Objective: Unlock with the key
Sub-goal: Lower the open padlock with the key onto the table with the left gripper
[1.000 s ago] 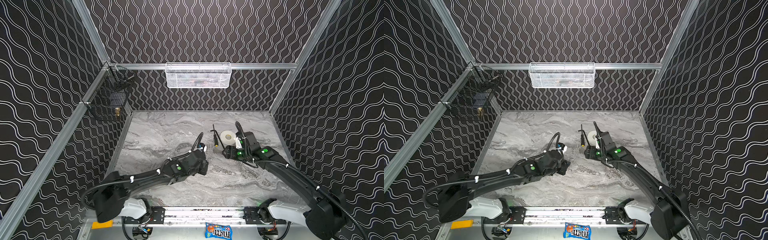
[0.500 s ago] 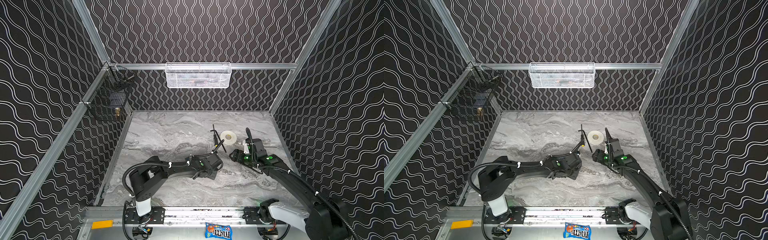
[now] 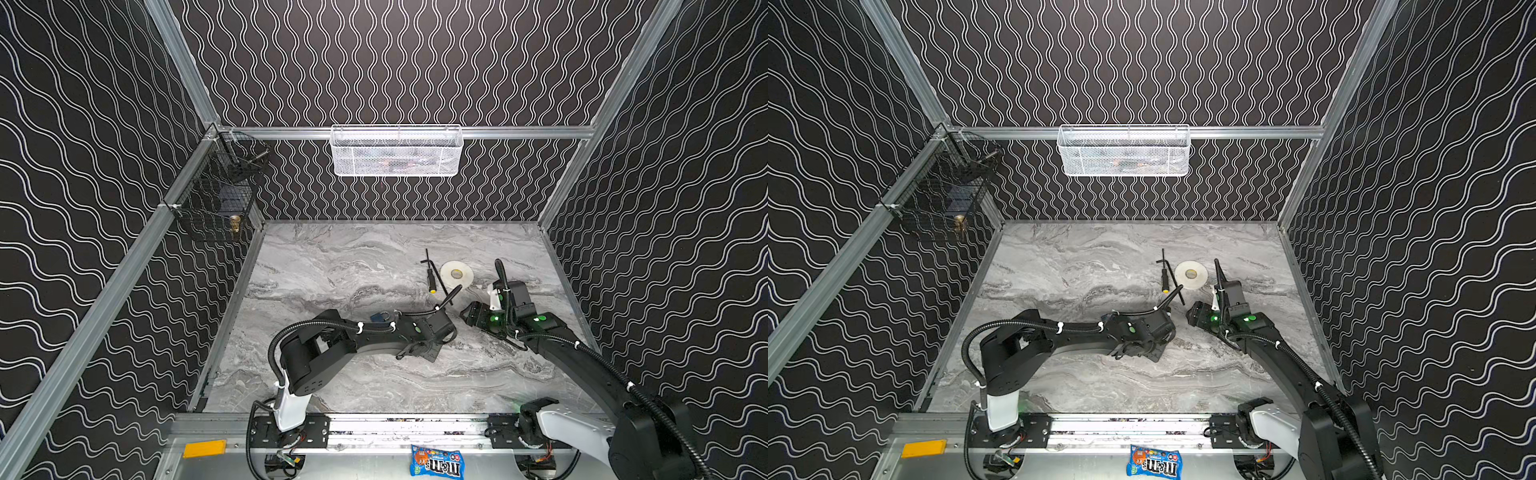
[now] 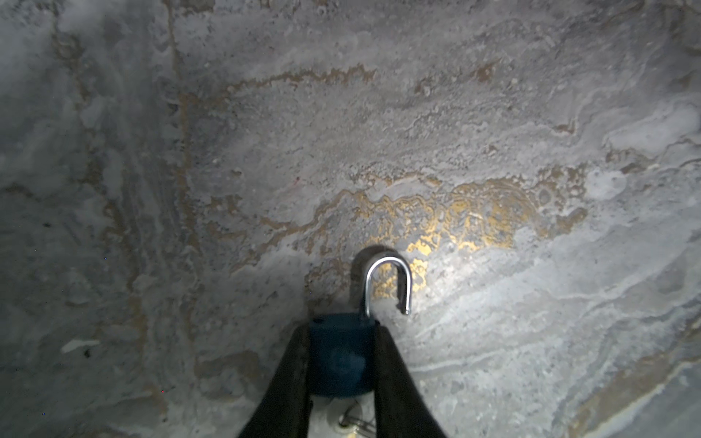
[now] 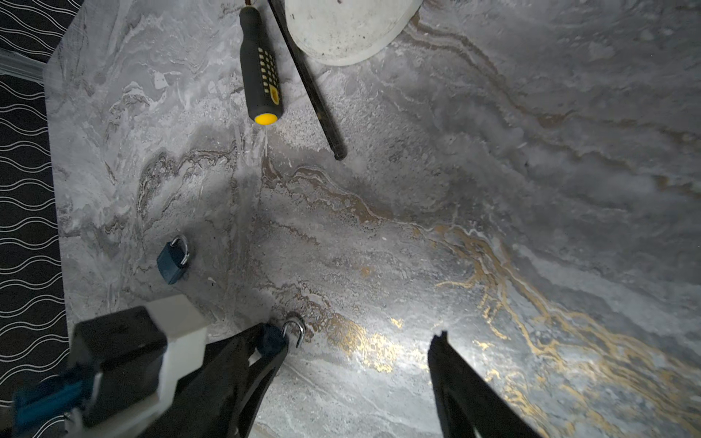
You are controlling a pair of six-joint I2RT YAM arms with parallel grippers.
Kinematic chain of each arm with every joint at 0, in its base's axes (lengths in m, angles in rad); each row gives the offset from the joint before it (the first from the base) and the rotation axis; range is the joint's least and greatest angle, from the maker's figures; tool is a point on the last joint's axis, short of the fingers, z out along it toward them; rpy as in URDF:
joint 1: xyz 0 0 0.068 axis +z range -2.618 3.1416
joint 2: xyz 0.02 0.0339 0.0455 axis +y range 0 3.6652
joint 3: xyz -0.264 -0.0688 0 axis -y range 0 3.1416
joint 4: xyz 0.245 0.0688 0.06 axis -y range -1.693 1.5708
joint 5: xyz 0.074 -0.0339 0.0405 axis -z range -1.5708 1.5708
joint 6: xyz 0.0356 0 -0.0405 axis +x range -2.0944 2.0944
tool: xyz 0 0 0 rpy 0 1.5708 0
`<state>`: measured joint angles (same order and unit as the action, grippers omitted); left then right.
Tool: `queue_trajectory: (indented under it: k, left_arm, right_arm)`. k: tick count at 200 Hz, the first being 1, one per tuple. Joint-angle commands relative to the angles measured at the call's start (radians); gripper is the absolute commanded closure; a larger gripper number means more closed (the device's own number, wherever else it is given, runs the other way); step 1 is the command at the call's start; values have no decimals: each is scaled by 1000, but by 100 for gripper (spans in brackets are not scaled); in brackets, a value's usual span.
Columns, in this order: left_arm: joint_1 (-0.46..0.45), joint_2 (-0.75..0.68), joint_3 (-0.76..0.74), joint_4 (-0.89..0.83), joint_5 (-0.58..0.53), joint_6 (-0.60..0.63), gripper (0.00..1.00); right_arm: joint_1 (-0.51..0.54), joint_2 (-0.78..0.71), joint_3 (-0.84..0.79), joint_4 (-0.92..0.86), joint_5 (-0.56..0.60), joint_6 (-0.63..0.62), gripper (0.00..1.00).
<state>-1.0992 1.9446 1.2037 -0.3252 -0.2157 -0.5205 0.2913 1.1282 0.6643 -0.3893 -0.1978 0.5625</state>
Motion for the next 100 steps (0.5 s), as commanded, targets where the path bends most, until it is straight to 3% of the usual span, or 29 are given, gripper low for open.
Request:
queue_trajectory:
  k: [1,100]
  left_arm:
    - [1,23,-9,-80,-6,17,79]
    - [-1,17,-7,-64,2,17,57]
  right_arm:
    - [-4,1,-3,28,-15,-6,23]
    - [-16,-5,-5,30,-34,-5,23]
